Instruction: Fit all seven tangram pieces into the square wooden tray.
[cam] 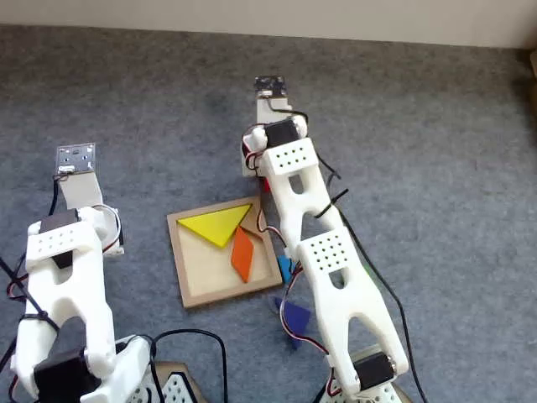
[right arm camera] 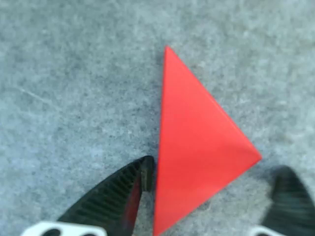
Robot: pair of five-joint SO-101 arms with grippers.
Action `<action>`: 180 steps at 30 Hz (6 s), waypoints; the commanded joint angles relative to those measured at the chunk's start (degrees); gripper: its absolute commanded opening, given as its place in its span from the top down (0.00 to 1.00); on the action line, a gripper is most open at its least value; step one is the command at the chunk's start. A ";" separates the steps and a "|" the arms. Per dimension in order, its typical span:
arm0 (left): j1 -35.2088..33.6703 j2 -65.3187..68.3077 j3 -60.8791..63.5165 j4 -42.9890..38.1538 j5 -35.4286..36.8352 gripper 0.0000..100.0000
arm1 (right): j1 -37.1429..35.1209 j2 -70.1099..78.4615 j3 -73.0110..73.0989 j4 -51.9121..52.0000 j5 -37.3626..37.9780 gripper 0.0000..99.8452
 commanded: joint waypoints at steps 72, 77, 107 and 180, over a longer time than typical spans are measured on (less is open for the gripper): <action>-0.75 -0.13 -0.13 -0.70 -0.62 0.99 | -2.95 -7.43 -7.25 8.66 9.23 0.79; -0.75 -0.13 -0.13 -0.79 -0.62 0.99 | -3.03 -7.43 -7.25 5.67 8.79 0.79; -0.75 -0.13 -0.13 -0.79 -0.70 0.99 | -5.41 -7.16 -7.25 -24.48 8.88 0.79; -0.66 -0.75 0.84 -1.76 -0.53 0.99 | 8.92 -85.85 112.84 -6.64 28.13 0.93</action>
